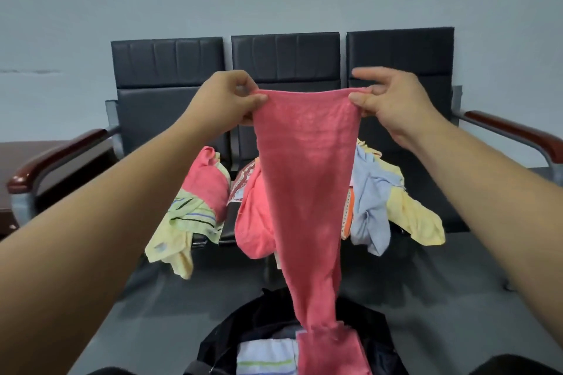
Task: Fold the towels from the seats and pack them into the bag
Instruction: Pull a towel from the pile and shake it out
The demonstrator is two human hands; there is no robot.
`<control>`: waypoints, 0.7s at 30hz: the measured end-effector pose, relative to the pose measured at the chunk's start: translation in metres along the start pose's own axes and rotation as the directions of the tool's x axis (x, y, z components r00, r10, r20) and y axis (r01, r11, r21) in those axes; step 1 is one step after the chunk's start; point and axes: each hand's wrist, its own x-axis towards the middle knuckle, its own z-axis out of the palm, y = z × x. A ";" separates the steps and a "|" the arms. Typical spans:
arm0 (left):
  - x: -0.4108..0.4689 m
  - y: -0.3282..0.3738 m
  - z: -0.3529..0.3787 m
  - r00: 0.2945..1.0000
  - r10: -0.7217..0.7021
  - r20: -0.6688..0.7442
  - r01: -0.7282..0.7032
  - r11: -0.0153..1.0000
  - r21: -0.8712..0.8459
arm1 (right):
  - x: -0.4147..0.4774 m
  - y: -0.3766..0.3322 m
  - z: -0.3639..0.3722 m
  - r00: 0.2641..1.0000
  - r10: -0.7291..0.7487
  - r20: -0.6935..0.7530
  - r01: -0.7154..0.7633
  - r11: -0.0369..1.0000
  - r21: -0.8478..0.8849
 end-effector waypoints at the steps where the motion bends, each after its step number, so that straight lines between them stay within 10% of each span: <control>1: 0.000 0.000 0.001 1.000 0.001 -0.020 -0.002 1.000 -0.026 | 0.002 0.001 -0.001 1.000 0.024 0.010 -0.023 1.000 -0.014; 6: -0.006 -0.006 0.019 0.995 -0.040 0.088 0.061 0.969 -0.239 | -0.008 0.010 0.007 0.963 0.091 0.254 -0.153 0.959 0.238; 11: -0.009 -0.009 0.046 0.973 0.003 0.229 0.067 0.952 -0.299 | -0.028 0.017 0.032 0.765 0.105 0.635 -0.333 0.909 0.251; 17: -0.014 -0.050 0.069 0.938 -0.042 0.343 0.257 0.748 -0.612 | -0.022 0.032 0.050 0.833 0.106 0.543 -0.362 0.847 0.390; 21: -0.047 -0.104 0.094 0.693 -0.163 0.702 0.371 0.916 -0.154 | -0.010 0.051 0.048 0.881 0.138 0.452 -0.391 0.750 0.533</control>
